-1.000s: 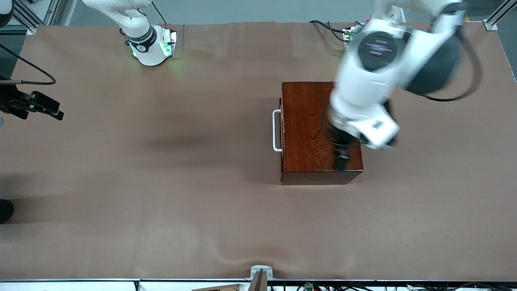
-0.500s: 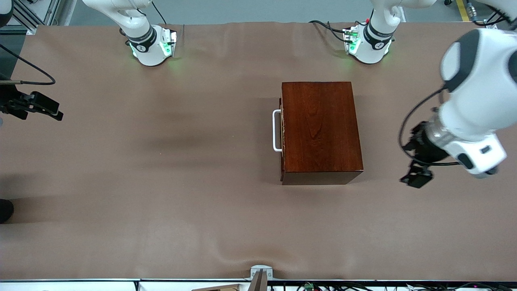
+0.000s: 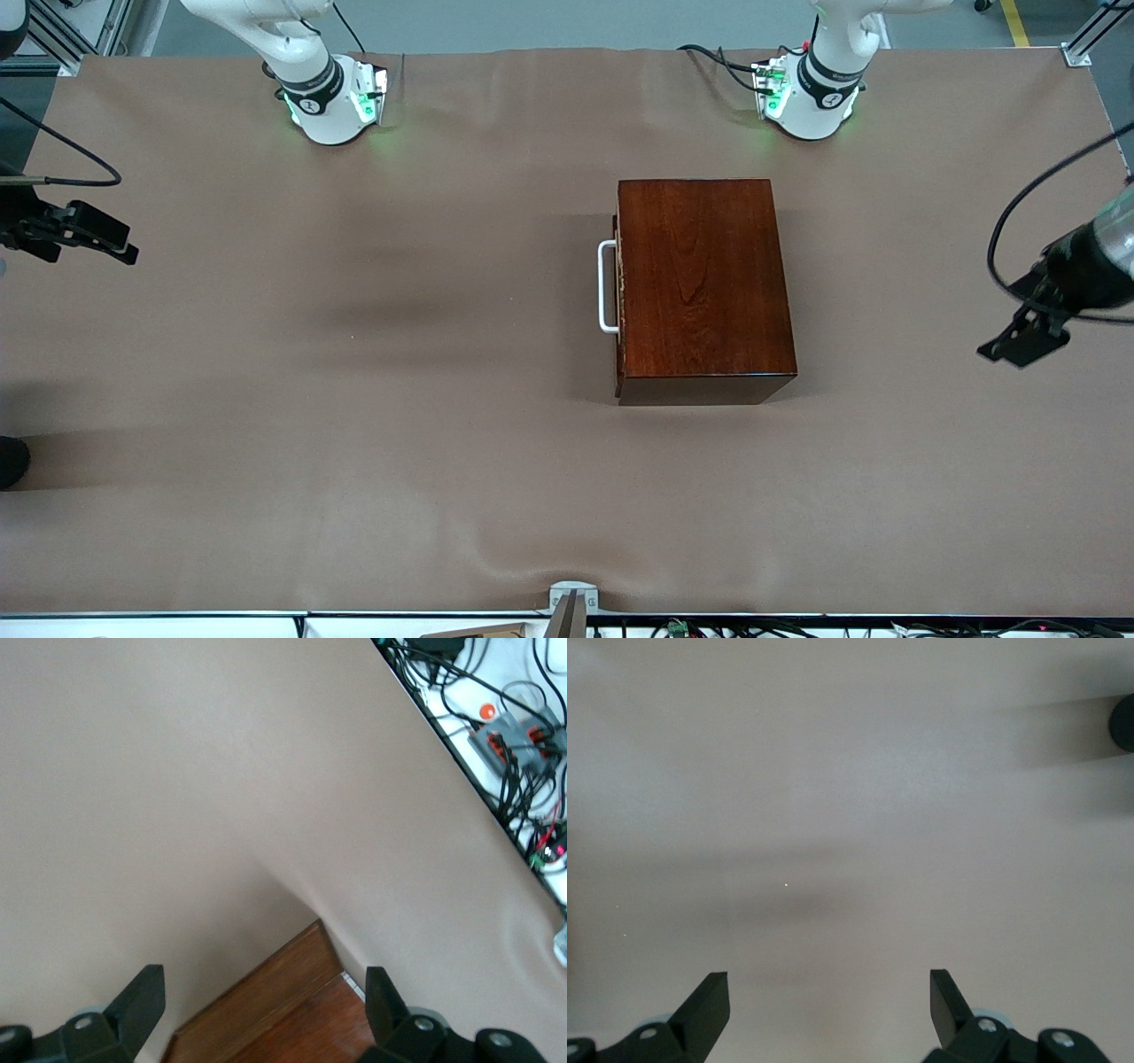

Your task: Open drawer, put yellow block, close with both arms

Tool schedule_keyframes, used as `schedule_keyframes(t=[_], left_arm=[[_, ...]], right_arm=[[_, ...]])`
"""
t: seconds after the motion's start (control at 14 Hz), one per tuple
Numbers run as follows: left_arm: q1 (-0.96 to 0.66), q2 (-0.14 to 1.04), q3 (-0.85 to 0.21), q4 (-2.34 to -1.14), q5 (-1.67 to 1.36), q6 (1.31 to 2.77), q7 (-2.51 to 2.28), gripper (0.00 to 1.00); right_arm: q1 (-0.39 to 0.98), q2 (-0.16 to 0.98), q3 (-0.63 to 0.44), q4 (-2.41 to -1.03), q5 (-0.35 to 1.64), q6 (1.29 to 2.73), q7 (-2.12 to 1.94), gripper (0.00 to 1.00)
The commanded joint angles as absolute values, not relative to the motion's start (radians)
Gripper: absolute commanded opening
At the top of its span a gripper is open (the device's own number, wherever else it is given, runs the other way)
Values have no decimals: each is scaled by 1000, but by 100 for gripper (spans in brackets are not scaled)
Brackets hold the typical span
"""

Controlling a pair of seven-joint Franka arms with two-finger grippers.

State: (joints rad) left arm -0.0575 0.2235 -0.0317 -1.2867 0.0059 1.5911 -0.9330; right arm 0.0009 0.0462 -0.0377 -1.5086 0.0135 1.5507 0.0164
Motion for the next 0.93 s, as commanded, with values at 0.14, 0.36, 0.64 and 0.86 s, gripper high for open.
schedule_keyframes(t=[0.14, 0.36, 0.64, 0.86], left_arm=[[-49, -6, -31, -1516, -35, 1560, -623, 100], [-48, -23, -31, -1516, -40, 1487, -429, 100], [-31, -37, -28, -1517, -38, 1437, -156, 100], [-28, -49, -23, -1522, -23, 1427, -16, 100]], right_arm=[[-15, 32, -26, -1516, 21, 1549, 23, 100], [-15, 32, -26, -1516, 21, 1549, 23, 100], [-15, 34, -26, -1517, 21, 1549, 23, 100], [-15, 32, -26, -1517, 21, 1545, 23, 100]])
